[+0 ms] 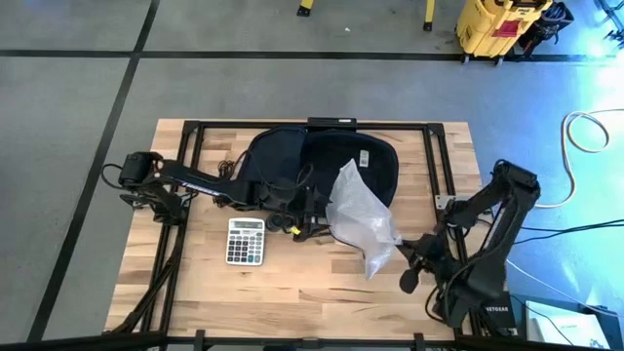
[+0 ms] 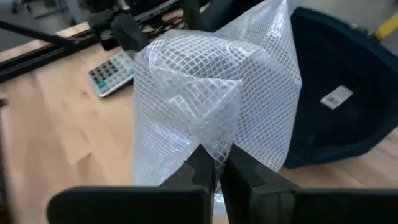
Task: Unpack backpack
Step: Remove the black pens and game card from the transparent zip bag
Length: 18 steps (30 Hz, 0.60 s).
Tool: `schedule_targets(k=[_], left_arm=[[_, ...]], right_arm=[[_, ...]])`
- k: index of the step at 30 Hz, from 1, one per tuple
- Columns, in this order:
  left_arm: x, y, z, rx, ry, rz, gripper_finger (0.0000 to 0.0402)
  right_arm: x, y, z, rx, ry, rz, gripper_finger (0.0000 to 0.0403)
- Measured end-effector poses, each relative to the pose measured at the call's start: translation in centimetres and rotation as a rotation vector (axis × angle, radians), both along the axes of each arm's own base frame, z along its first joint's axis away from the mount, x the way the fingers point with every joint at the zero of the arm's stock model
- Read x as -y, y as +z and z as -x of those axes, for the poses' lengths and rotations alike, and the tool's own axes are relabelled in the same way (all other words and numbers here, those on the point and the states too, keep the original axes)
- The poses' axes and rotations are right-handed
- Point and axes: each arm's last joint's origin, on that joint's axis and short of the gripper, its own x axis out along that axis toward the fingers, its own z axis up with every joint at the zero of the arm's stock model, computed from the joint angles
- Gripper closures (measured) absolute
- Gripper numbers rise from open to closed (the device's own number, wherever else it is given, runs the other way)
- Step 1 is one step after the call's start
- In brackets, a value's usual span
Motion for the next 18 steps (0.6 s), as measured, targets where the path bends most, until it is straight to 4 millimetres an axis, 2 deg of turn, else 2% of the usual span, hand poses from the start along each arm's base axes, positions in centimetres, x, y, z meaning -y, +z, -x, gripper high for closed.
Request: schedule_targets(k=[3,6,11,18], left_arm=[[0.2,-0.2,0.1,-0.027,0.004,-0.014,0.0092],[0.3,-0.5,0.2,-0.054,0.0,-0.016,0.0092],[1.3,-0.7,0.4,-0.076,-0.018,-0.061,0.0092],[3.1,-0.8,0.7,-0.083,-0.002,-0.183,0.0092]], right_arm=[[0.9,2.9,-0.3,-0.019,0.028,-0.054,0.0403],[1.8,4.4,-0.8,-0.049,0.032,-0.075,0.0403],[3.4,5.2,-2.0,-0.174,0.012,-0.134,0.0403],[4.7,5.7,-3.1,-0.216,-0.002,-0.132,0.0403]])
